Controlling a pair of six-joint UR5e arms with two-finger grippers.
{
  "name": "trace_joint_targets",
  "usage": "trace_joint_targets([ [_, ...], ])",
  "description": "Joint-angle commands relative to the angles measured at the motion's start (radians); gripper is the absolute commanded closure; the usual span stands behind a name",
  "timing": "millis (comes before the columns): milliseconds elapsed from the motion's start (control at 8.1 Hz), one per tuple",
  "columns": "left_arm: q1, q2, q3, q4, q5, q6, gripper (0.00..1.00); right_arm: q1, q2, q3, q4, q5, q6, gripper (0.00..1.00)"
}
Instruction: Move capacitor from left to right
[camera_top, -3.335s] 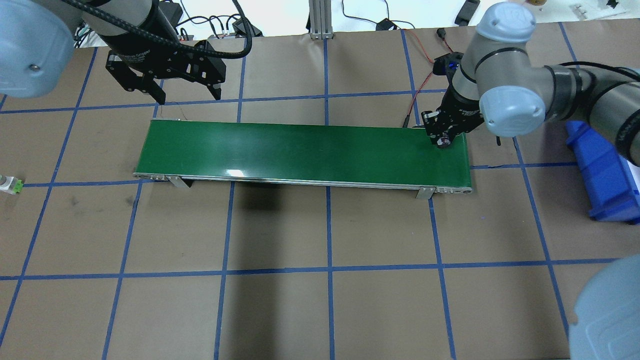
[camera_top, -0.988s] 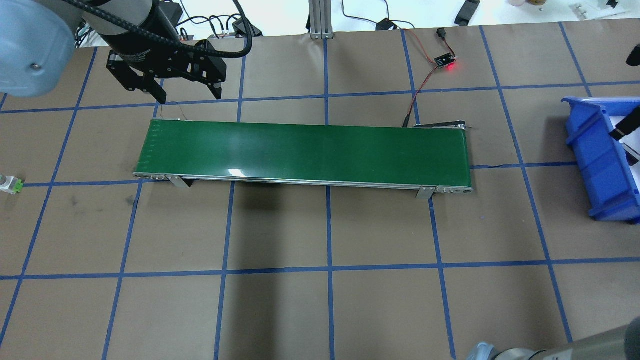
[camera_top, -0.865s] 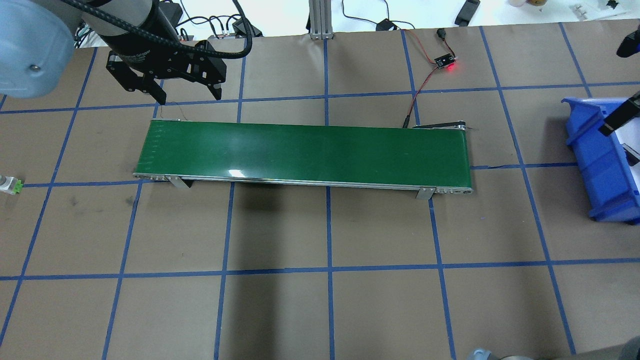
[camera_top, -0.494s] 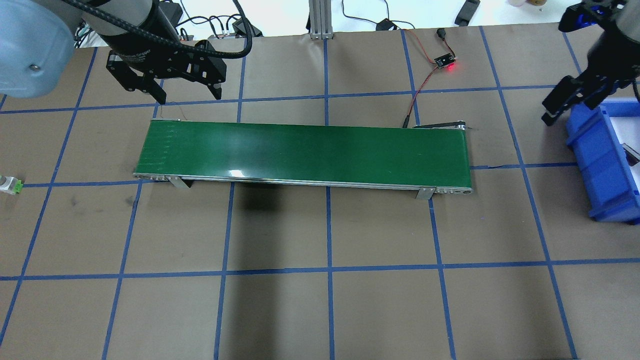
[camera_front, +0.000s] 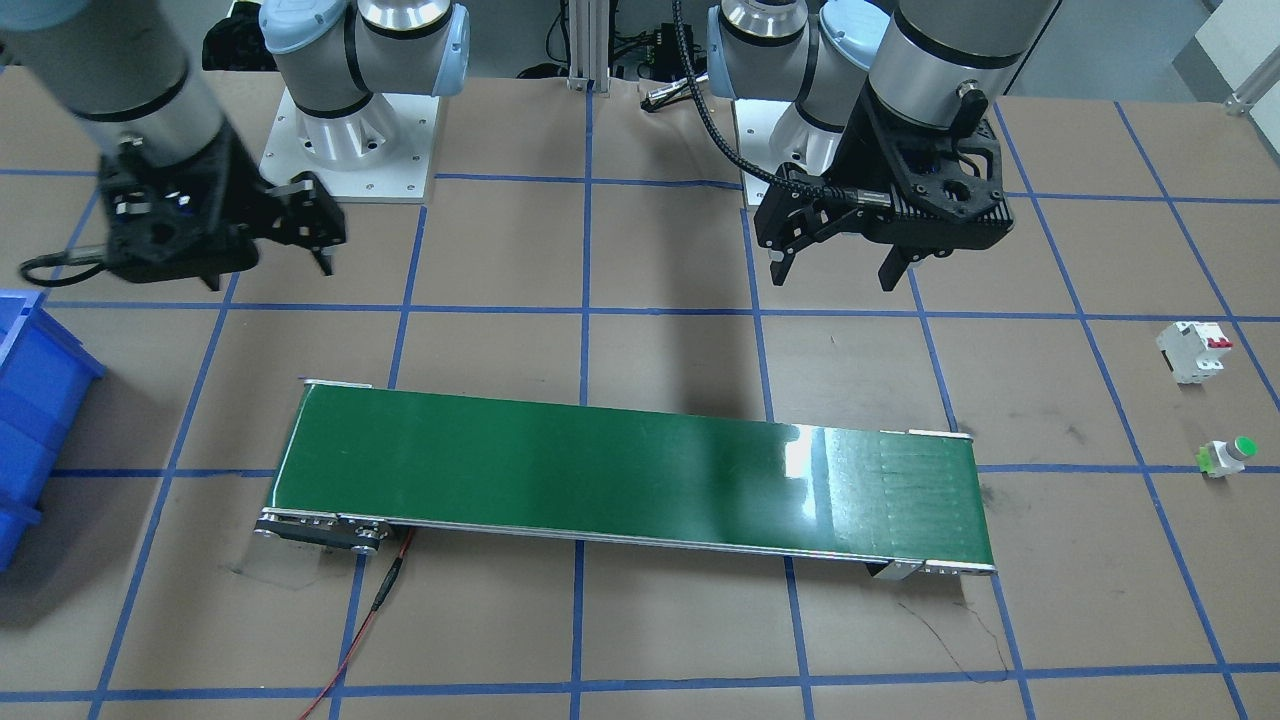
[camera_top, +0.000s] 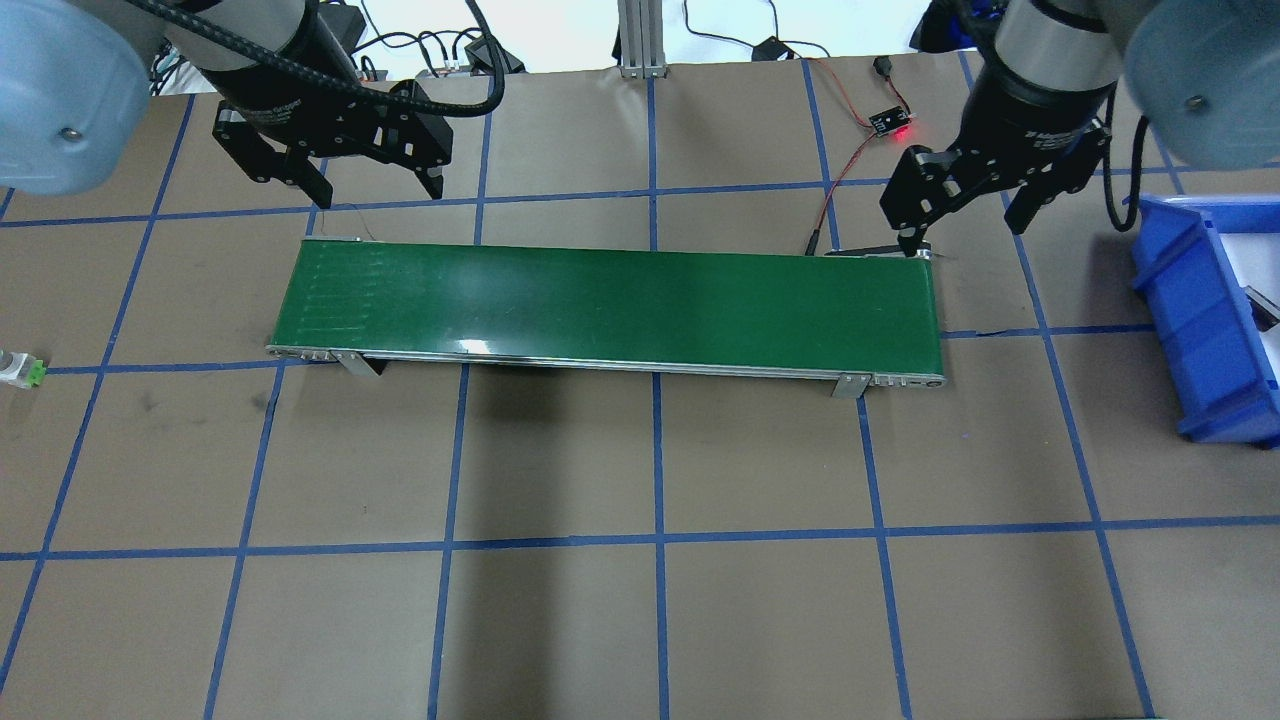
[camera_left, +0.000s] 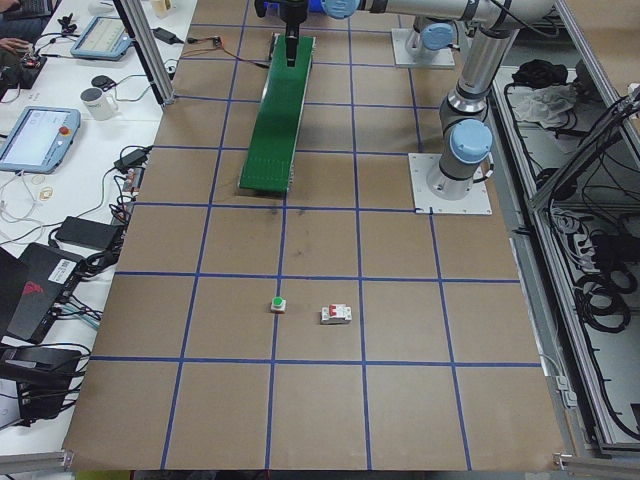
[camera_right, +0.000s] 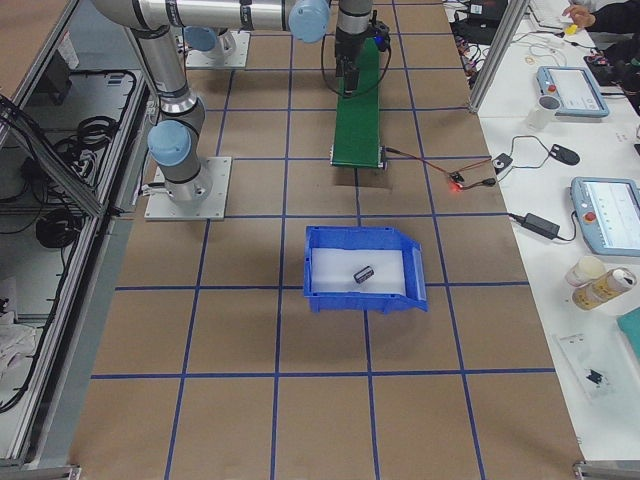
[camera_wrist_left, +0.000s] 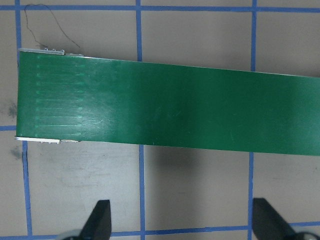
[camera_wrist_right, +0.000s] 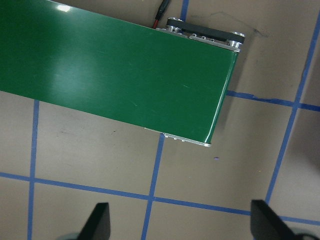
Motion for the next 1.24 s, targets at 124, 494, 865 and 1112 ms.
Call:
trace_joint_targets([
  [124,0.0,0.0,-0.001,0.0,0.0,0.0,0.0,0.058,-0.004,0.001,0.0,0.004,0.074,0.0],
  [494,0.0,-0.002,-0.001,0.0,-0.002,0.001,0.0,0.058,-0.004,0.001,-0.006,0.004,0.073,0.0],
  [865,0.0,-0.002,-0.001,0.0,-0.002,0.002,0.0,0.057,-0.003,0.001,-0.02,0.005,0.064,0.0],
  [1112,0.0,-0.002,-0.001,0.0,-0.002,0.0,0.0,0.057,-0.001,0.001,-0.022,0.005,0.062,0.0],
])
